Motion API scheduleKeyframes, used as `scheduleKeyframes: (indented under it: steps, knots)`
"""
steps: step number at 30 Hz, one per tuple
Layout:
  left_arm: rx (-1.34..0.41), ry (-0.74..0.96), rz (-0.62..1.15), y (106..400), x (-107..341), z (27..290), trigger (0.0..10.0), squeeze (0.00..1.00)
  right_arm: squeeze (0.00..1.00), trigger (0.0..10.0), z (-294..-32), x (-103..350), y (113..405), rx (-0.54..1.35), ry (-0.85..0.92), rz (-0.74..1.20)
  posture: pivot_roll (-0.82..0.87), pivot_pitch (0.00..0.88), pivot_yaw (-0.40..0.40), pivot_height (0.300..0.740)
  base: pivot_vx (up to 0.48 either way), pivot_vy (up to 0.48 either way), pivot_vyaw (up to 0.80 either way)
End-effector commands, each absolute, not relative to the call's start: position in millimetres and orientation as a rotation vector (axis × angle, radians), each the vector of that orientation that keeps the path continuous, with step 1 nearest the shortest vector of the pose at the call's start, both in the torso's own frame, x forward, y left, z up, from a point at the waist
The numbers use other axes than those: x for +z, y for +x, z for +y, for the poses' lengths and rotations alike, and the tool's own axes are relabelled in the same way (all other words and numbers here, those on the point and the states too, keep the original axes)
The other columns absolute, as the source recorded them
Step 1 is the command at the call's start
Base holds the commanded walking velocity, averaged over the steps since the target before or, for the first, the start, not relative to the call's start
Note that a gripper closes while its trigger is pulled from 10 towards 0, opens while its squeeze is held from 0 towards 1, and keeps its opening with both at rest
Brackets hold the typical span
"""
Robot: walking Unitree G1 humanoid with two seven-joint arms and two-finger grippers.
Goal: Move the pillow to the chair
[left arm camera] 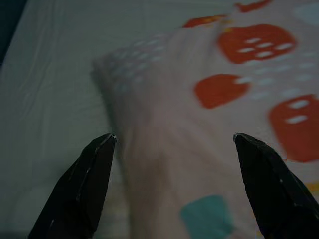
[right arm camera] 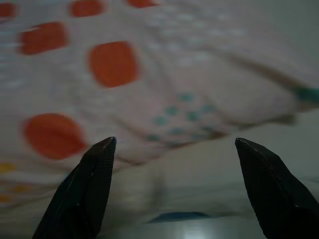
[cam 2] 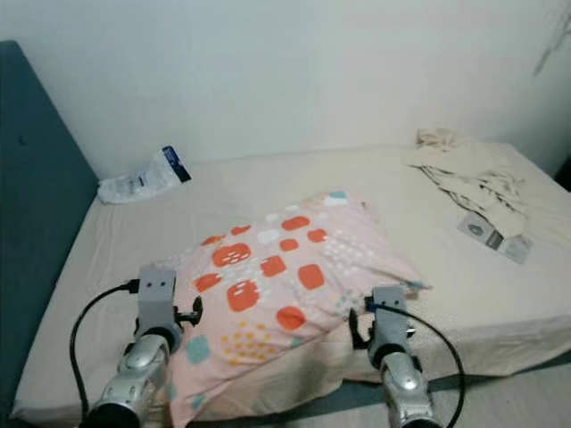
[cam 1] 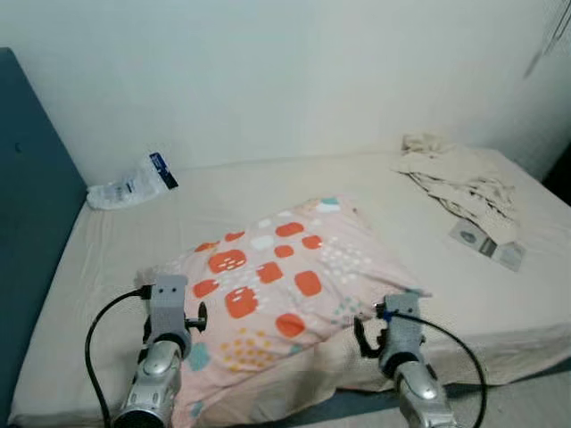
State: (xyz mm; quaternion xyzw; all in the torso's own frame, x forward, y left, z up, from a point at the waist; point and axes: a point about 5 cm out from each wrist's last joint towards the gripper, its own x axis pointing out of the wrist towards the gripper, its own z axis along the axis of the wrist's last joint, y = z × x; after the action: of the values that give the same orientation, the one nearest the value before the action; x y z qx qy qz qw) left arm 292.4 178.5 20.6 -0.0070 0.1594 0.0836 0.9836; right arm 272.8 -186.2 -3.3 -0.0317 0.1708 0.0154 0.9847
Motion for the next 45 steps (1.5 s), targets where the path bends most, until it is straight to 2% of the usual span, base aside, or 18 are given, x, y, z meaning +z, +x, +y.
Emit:
scheduleKeyframes:
  steps: [1, 4, 25, 38, 45]
  knots:
    - [0.166, -0.030, 0.328, 289.8, 18.2, 176.1, 10.0, 0.00, 0.00, 10.0, -193.3, -1.7, 272.9, 0.012, -0.072, 0.336, -0.01, 0.097, -0.008, 0.740, 0.000, -0.480, 0.00]
    - [0.169, -0.032, 0.324, 289.7, 18.5, 175.7, 10.0, 0.00, 0.00, 10.0, -193.1, -2.9, 271.5, 0.011, -0.071, 0.340, -0.01, 0.098, -0.007, 0.740, 0.000, -0.480, 0.00]
    - [0.203, 0.010, 0.323, 291.3, 20.5, 179.5, 10.0, 0.00, 0.00, 10.0, -196.1, -3.0, 272.3, 0.004, -0.078, 0.354, -0.01, 0.112, -0.002, 0.740, 0.000, 0.000, 0.00]
    - [0.183, -0.029, 0.280, 308.8, 36.9, 179.5, 10.0, 0.00, 0.00, 10.0, -200.6, 23.7, 296.8, -0.026, 0.001, 0.260, -0.01, 0.107, -0.006, 0.740, 0.000, 0.000, 0.00]
    - [0.216, -0.039, 0.309, 312.2, 35.5, 190.2, 10.0, 0.00, 0.00, 10.0, -202.7, 40.9, 310.5, -0.021, 0.035, 0.194, -0.01, 0.104, -0.009, 0.710, 0.000, 0.000, 0.00]
